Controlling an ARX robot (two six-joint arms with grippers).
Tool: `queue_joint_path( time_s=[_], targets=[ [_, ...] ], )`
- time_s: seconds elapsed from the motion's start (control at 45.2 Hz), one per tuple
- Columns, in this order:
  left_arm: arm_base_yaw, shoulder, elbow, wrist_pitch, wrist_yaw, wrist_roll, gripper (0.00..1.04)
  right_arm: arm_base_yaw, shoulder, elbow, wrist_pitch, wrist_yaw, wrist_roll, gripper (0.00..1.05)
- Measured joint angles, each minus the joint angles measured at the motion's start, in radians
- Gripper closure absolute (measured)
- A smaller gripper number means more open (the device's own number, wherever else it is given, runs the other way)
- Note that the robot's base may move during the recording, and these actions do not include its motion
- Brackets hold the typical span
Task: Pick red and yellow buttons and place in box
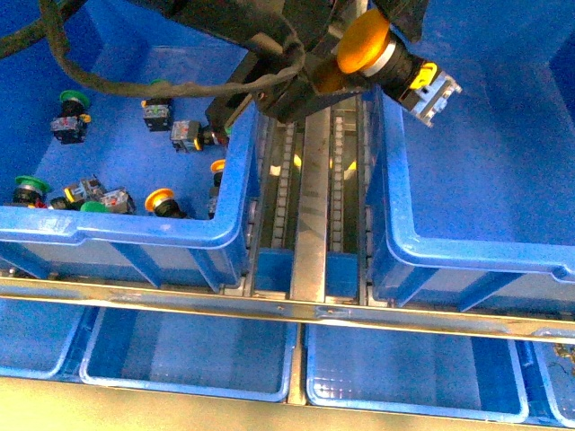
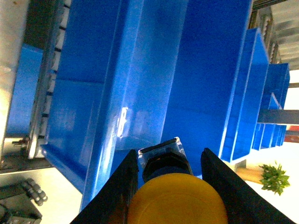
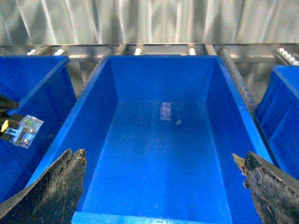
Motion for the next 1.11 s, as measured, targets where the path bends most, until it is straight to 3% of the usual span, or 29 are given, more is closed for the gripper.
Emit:
queue_joint_path(
  time_s=[0.287, 0.354, 0.398, 0.508, 0.641, 0.796, 1.105],
  targets=[
    [-0.004, 0.003, 0.023, 0.026, -0.002, -0.036, 0.72, 0.001, 0.003, 0.001, -0.002, 0.006, 0.005, 0.06],
    [-0.006, 0.011, 0.029, 0.030, -0.008, -0.039, 0.72, 0.070, 0.116, 0.076, -0.187, 0.146, 0.112, 0.06],
    [-0.006, 0.017, 0.029, 0.031, -0.013, -0.039, 0.72, 0.121, 0.242, 0.134, -0.232, 0.171, 0.187, 0.06],
    [-0.016, 0.025, 0.032, 0.031, -0.017, -0.039, 0.72, 0.231, 0.479, 0.192, -0.061, 0.119, 0.208, 0.06],
    [-0.025, 0.027, 0.032, 0.031, -0.024, -0.037, 0.72, 0.336, 0.720, 0.227, 0.186, 0.033, 0.103, 0.06],
    [-0.030, 0.027, 0.032, 0.031, -0.025, -0.034, 0.72, 0.388, 0.889, 0.245, 0.311, -0.006, -0.010, 0.06],
    [-0.032, 0.027, 0.032, 0.029, -0.027, -0.027, 0.72, 0.451, 1.160, 0.328, 0.521, 0.011, -0.282, 0.06]
  ],
)
